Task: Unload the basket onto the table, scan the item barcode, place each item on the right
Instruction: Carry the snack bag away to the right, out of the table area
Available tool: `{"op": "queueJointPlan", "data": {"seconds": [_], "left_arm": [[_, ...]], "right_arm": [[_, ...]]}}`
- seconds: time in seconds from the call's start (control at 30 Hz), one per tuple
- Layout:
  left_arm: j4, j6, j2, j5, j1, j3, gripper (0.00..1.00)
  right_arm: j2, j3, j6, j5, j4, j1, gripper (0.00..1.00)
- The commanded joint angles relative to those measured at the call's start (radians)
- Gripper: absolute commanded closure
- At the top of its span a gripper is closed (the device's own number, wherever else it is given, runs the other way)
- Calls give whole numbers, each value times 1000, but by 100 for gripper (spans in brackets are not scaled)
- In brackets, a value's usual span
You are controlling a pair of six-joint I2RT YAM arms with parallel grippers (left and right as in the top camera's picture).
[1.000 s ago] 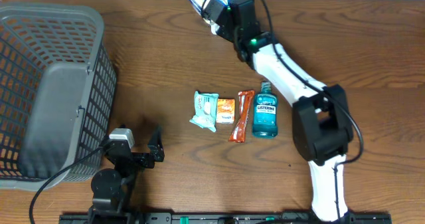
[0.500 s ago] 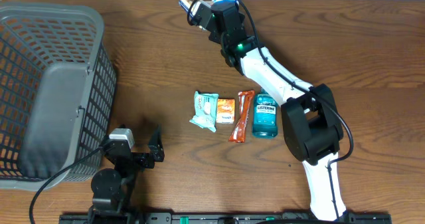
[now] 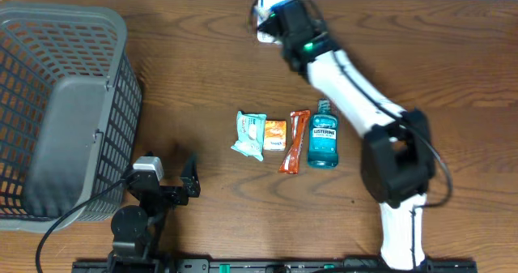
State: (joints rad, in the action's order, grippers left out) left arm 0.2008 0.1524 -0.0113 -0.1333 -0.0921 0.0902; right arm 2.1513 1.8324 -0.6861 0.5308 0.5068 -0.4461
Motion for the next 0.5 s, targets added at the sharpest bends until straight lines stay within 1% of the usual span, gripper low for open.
{"op": "queueJointPlan", "data": {"seconds": [0.0,0.1,0.17,0.33,0.47], "left_arm": [[6,-14,1,-16,5,-25,2],[6,-14,1,-16,5,-25,2],[6,-14,1,-16,5,-25,2],[6,-14,1,-16,5,-25,2],[6,-14,1,-16,5,-25,2]], "right_arm": [[-136,21,195,92,50,105,99],[-145,21,264,95,110,199,99],[-141,17,327,95,157,287,99],[-133,-25,498,95,171,503,99],[-133,-65,671,95,190,668,99]]}}
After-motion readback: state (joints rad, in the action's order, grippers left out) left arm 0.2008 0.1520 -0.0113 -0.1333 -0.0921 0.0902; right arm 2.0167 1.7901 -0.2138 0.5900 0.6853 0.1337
